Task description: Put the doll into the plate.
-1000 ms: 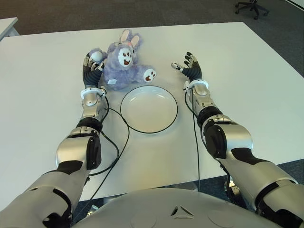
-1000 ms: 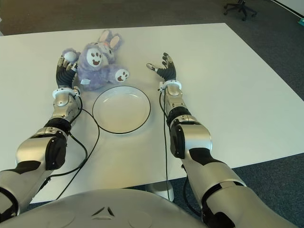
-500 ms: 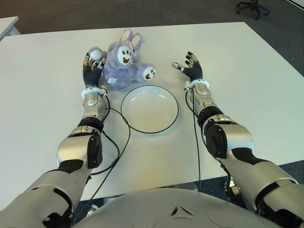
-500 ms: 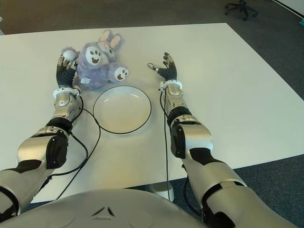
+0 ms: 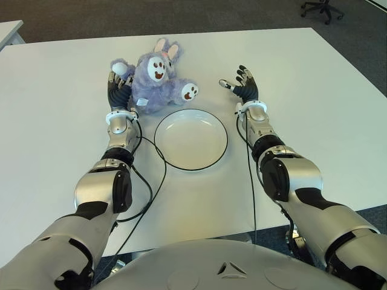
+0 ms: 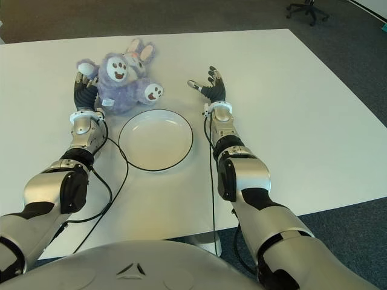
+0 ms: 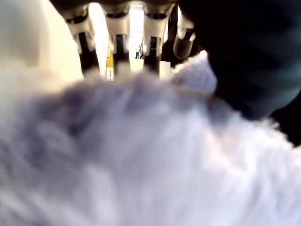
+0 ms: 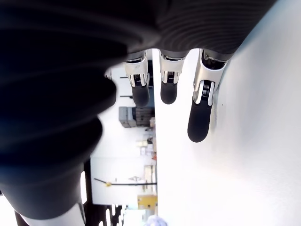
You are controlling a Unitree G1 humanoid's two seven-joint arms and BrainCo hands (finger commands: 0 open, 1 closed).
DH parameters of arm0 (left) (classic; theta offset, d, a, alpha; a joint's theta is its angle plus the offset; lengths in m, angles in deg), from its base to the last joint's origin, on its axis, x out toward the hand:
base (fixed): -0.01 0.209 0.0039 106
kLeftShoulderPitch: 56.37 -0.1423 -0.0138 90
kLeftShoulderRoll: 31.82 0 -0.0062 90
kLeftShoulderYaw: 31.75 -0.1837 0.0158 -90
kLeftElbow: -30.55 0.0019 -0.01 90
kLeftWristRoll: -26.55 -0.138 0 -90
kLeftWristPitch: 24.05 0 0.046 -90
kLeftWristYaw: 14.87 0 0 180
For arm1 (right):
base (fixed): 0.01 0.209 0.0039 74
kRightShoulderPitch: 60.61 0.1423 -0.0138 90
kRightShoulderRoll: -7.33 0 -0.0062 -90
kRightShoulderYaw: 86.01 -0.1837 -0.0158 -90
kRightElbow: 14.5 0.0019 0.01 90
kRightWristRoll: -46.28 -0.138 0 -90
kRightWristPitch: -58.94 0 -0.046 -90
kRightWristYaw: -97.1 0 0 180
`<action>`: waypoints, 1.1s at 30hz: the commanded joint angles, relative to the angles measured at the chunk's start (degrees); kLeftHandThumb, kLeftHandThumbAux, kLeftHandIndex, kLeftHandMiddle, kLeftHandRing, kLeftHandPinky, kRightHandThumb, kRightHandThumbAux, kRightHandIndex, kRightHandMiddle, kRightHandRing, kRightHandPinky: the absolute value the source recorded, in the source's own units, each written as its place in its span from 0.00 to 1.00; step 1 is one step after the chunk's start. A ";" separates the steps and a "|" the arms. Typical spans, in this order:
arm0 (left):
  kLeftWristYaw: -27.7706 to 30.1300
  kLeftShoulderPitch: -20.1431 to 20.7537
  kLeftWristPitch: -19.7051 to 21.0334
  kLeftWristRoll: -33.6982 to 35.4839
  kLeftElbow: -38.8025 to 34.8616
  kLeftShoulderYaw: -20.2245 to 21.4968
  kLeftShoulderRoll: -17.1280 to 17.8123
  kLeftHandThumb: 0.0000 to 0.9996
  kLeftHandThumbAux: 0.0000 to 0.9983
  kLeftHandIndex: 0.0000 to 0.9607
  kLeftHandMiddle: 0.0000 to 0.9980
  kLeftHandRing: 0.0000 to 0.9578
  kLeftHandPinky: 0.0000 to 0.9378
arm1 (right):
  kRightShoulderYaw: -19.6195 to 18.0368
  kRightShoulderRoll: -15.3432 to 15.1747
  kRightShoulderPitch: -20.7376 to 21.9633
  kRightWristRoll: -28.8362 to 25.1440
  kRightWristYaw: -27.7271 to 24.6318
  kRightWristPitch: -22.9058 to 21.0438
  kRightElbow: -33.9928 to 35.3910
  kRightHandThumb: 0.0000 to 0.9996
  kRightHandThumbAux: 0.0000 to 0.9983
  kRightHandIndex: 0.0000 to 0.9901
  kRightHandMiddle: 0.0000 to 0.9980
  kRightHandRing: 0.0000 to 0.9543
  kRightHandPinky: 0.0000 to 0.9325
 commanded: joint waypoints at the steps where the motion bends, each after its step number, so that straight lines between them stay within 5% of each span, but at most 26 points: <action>1: 0.59 -0.91 -0.49 -0.53 1.71 -0.40 -0.70 0.49 0.67 0.10 0.23 0.20 0.15 | -0.01 0.73 -3.27 -0.02 -0.11 -2.94 -2.51 0.06 0.86 0.03 0.00 0.00 0.00; 33: 0.60 0.53 -2.15 -2.15 2.62 -1.47 -0.47 0.45 0.69 0.08 0.21 0.16 0.09 | 0.09 0.63 -3.65 0.05 0.09 -3.02 -2.44 0.06 0.85 0.03 0.00 0.00 0.00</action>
